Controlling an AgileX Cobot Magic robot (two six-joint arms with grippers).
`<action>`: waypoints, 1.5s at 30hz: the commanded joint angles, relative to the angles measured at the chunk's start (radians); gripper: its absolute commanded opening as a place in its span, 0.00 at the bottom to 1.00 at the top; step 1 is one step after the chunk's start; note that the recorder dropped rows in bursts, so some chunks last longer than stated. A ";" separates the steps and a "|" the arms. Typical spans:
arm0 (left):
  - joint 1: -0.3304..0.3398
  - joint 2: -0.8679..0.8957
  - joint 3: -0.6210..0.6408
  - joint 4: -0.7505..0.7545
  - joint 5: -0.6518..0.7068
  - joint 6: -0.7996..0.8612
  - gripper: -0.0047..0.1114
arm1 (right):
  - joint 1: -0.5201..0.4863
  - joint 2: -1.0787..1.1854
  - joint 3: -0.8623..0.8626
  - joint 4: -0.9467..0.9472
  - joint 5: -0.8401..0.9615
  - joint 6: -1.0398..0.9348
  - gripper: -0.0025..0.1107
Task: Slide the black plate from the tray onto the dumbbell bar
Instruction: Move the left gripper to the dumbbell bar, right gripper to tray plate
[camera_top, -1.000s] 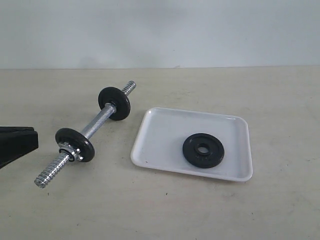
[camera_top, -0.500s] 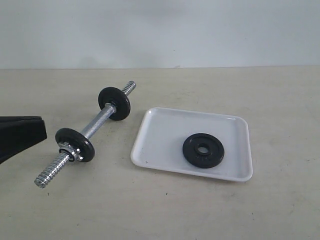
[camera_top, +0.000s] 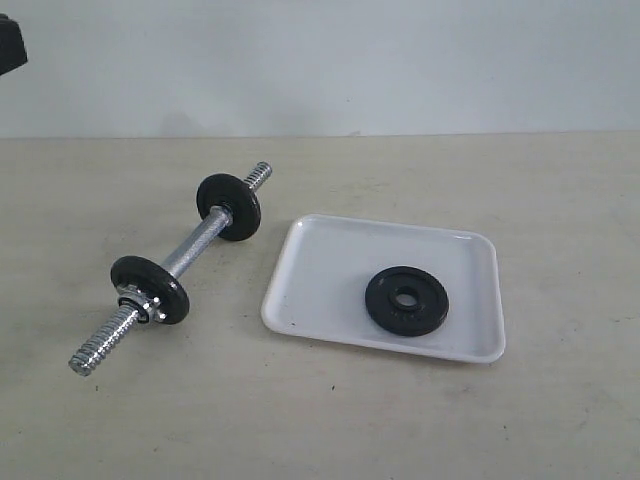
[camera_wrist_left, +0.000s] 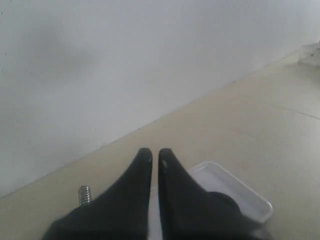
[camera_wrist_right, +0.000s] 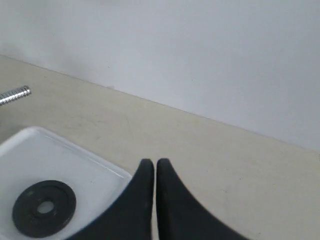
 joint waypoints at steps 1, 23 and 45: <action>0.002 0.140 -0.080 0.099 0.031 -0.055 0.08 | 0.004 0.147 -0.054 0.008 -0.009 -0.080 0.02; -0.106 0.739 -0.209 0.099 0.225 0.198 0.08 | 0.249 0.921 -0.334 0.008 -0.018 -0.283 0.02; -0.176 1.090 -0.430 0.099 0.329 0.014 0.16 | 0.249 1.099 -0.351 0.012 -0.176 -0.230 0.42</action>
